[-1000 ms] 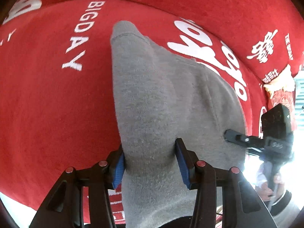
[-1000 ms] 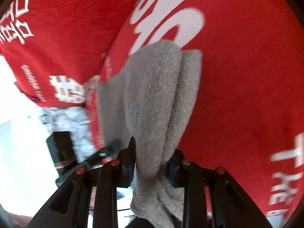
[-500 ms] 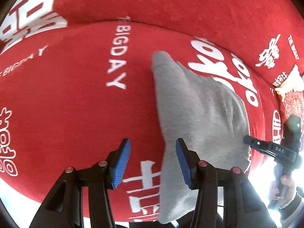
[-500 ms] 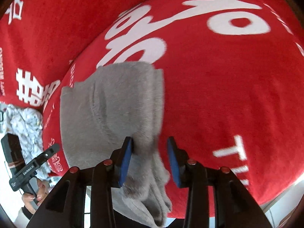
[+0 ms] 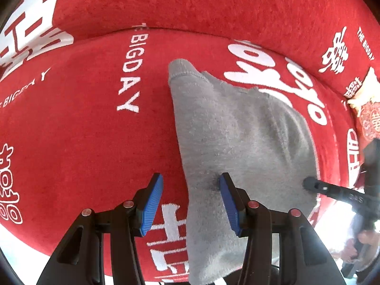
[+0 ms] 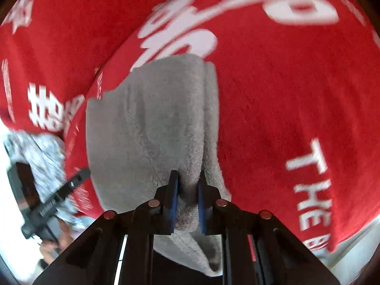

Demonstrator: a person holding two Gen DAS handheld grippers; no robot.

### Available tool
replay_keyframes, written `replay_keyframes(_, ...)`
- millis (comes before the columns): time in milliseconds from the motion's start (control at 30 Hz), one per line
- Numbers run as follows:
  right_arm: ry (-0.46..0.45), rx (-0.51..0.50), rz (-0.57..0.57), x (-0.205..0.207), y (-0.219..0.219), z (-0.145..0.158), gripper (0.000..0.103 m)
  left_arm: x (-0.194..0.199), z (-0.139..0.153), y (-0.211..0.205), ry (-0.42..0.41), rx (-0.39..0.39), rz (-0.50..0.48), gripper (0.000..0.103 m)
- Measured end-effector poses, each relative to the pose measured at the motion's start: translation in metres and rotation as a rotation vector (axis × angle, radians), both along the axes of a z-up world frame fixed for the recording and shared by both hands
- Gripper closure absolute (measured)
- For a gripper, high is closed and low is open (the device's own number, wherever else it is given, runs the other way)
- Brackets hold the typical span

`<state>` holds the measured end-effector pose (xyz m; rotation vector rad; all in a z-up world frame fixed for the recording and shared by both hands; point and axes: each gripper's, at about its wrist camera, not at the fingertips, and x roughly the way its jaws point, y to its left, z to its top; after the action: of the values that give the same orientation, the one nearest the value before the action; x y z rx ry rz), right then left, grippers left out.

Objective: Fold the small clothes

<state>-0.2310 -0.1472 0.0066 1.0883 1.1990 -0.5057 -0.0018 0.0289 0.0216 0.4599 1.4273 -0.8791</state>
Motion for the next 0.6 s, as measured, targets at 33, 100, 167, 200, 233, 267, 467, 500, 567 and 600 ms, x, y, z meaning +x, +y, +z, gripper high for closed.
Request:
replay_keyframes(33,0.028,-0.036,0.025,0.0,0.002,0.001,0.093,-0.002,-0.003,-0.001,-0.01,0.006,-0.006,0.052)
replay_keyframes(100,0.089,-0.066,0.072,0.001,0.005,-0.011,0.093,-0.008,-0.013,-0.005,-0.025,0.021,-0.017,0.05)
replay_keyframes(167,0.104,-0.076,0.082,0.001,0.006,-0.019,0.093,-0.01,-0.016,-0.007,-0.051,0.032,-0.01,0.043)
replay_keyframes(200,0.102,-0.088,0.083,0.002,0.006,-0.019,0.093,-0.011,-0.015,-0.007,-0.059,0.037,-0.009,0.043)
replay_keyframes(233,0.106,-0.097,0.087,0.004,0.007,-0.018,0.093,-0.012,-0.015,-0.008,-0.064,0.043,-0.009,0.043)
replay_keyframes(267,0.113,-0.108,0.09,0.004,0.008,-0.016,0.093,-0.012,-0.014,-0.008,-0.066,0.049,-0.008,0.043)
replay_keyframes(467,0.146,-0.143,0.058,-0.003,0.013,0.004,0.092,-0.013,-0.01,-0.007,-0.07,0.075,-0.005,0.043)
replay_keyframes(500,0.154,-0.165,0.052,-0.003,0.014,0.01,0.092,-0.013,-0.01,-0.007,-0.072,0.079,-0.003,0.043)
replay_keyframes(567,0.151,-0.217,0.049,-0.005,0.02,0.026,0.092,-0.014,-0.009,-0.006,-0.076,0.085,0.001,0.043)
replay_keyframes(600,0.126,-0.237,0.056,-0.003,0.025,0.034,0.092,-0.015,-0.009,-0.006,-0.077,0.088,0.003,0.043)
